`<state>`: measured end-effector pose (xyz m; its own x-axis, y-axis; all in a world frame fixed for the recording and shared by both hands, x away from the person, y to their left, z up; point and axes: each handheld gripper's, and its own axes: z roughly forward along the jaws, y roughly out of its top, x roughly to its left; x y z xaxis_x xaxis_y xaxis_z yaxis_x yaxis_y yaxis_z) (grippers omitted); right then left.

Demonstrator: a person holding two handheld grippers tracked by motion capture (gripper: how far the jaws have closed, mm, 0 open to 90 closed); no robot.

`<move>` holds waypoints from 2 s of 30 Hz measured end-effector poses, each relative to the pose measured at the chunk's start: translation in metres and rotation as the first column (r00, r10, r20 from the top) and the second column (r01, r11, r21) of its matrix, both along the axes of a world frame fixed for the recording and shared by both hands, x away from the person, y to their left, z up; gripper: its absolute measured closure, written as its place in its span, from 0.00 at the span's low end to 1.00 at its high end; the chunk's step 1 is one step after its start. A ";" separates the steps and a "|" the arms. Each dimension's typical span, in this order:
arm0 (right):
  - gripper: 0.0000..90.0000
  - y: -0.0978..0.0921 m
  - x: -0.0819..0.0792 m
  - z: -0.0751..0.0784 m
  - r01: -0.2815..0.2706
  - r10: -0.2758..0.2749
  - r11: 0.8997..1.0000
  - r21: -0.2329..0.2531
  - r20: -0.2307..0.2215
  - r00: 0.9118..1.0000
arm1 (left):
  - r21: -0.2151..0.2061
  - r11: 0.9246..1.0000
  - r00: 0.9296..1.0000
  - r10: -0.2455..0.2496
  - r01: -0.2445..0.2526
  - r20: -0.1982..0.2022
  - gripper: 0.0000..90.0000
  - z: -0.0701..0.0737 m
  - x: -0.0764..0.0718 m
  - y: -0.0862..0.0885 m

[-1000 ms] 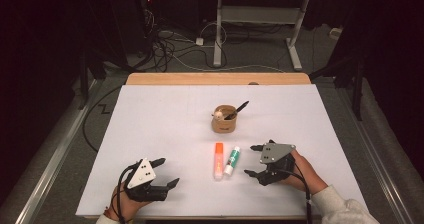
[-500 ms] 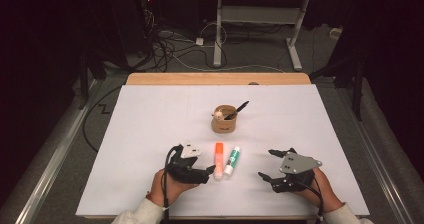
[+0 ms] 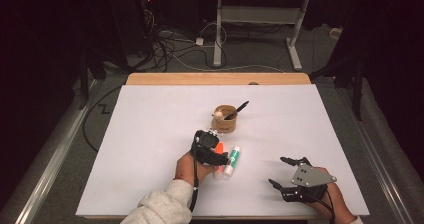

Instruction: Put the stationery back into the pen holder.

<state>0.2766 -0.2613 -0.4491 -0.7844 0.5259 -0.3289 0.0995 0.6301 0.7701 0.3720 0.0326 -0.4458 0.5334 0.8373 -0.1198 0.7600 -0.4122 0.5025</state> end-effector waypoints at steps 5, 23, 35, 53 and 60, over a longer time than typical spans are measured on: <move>0.29 0.005 0.000 -0.006 -0.034 0.034 0.999 -0.012 -0.023 0.999 | 0.016 1.000 0.994 0.021 -0.020 -0.103 0.41 0.002 0.013 -0.003; 0.31 0.013 0.005 -0.016 -0.030 0.027 0.998 -0.047 -0.074 0.997 | 0.095 0.982 0.980 0.172 -0.162 -0.102 0.59 -0.005 0.020 -0.019; 0.32 0.010 0.007 -0.016 -0.023 0.019 0.998 -0.050 -0.070 0.997 | 0.075 0.986 0.986 0.155 -0.151 -0.055 0.71 -0.006 0.015 -0.011; 0.32 0.004 0.004 -0.011 -0.059 0.059 0.998 0.006 -0.023 0.998 | 0.025 1.000 0.969 -0.005 -0.001 0.247 0.72 0.013 -0.012 0.027; 0.32 0.001 0.005 -0.008 -0.047 0.047 0.998 0.042 -0.002 0.999 | -0.063 0.996 0.918 -0.034 0.064 0.395 0.72 0.021 -0.021 0.047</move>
<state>0.2815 -0.2606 -0.4571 -0.8095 0.5014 -0.3054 0.0724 0.6015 0.7956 0.3507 0.0792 -0.4251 0.5904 0.8057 0.0482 0.4750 -0.3951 0.7863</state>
